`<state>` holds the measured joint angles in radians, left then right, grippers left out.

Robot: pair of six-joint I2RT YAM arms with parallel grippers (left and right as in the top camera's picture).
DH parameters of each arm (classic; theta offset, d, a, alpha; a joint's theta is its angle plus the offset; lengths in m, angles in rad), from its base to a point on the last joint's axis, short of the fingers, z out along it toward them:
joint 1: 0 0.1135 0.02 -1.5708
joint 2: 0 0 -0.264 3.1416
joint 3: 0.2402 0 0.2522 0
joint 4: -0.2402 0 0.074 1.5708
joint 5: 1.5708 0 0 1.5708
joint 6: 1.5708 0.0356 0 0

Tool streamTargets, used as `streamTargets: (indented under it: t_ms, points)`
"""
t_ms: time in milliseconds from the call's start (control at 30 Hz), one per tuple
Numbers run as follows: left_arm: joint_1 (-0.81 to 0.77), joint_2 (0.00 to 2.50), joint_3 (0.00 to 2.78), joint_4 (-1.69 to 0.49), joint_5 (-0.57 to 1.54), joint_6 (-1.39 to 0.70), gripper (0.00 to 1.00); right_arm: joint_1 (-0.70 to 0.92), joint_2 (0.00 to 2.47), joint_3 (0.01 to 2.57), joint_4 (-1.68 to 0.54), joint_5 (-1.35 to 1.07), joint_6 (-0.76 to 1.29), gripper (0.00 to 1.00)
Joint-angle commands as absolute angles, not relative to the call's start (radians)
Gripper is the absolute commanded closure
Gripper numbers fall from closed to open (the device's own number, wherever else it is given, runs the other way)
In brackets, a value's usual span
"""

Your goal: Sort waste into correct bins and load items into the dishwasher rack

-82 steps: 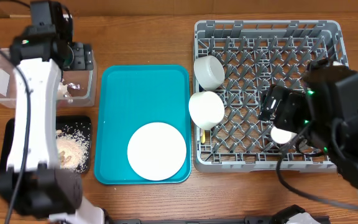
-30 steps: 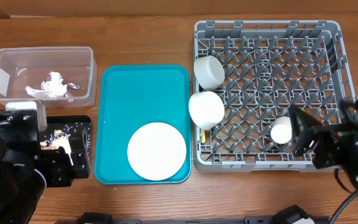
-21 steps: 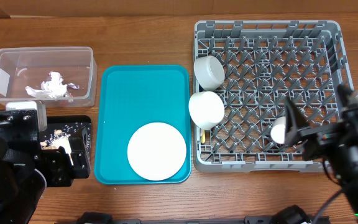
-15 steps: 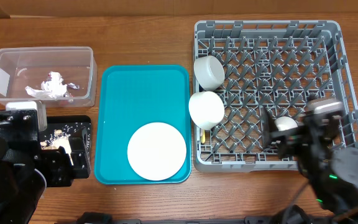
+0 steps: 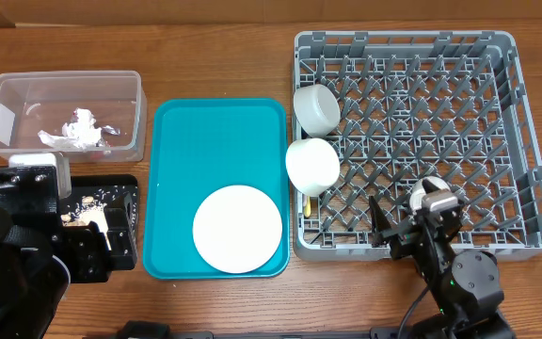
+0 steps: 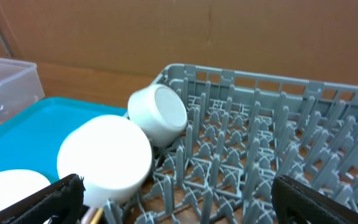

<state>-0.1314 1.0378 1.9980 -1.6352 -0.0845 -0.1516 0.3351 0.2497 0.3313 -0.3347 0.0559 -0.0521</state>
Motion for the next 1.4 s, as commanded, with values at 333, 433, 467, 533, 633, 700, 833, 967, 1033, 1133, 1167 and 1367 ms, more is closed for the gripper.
streamTargets:
  t_ms: [333, 433, 467, 533, 633, 700, 833, 967, 1033, 1133, 1167, 1367]
  points:
    - [-0.138, 1.039, 1.999, -1.635, -0.077, -0.164, 0.0, 0.25, 0.003, 0.104, -0.216, -0.035, -0.049, 0.0]
    - [-0.138, 1.039, 1.999, -1.635, -0.077, -0.164, 0.0, 0.241, 0.003, 0.041, -0.123, -0.051, -0.049, 0.0]
    - [-0.138, 1.039, 1.999, -1.635, -0.077, -0.165, 0.0, 0.24, 0.003, 0.02, -0.096, -0.051, -0.049, 0.0]
    - [-0.138, 1.039, 1.999, -1.635, -0.077, -0.164, 0.0, 0.24, 0.003, 0.009, -0.074, -0.046, -0.05, 0.0]
    - [-0.138, 1.039, 1.999, -1.635, -0.077, -0.164, 0.0, 0.24, 0.003, 0.008, -0.079, -0.044, -0.05, 0.0]
    - [-0.138, 1.039, 1.999, -1.635, -0.077, -0.164, 0.0, 0.24, 0.003, 0.008, -0.079, -0.043, -0.05, 0.0]
    - [-0.138, 1.039, 1.999, -1.635, -0.077, -0.164, 0.0, 0.24, 0.003, 0.008, -0.079, -0.044, -0.05, 0.0]
    - [-0.138, 1.039, 1.999, -1.635, -0.077, -0.164, 0.0, 0.24, 0.003, 0.008, -0.079, -0.044, -0.05, 0.0]
    - [-0.138, 1.039, 1.999, -1.635, -0.077, -0.164, 0.0, 0.24, 0.003, 0.008, -0.079, -0.044, -0.05, 0.0]
    - [-0.138, 1.039, 1.999, -1.635, -0.077, -0.164, 0.0, 0.24, 0.003, 0.008, -0.079, -0.044, -0.05, 0.0]
    - [-0.138, 1.039, 1.999, -1.635, -0.077, -0.164, 0.0, 0.24, 0.003, 0.008, -0.079, -0.044, -0.05, 0.0]
    - [-0.138, 1.039, 1.999, -1.635, -0.077, -0.164, 0.0, 0.24, 0.003, 0.008, -0.079, -0.044, -0.05, 0.0]
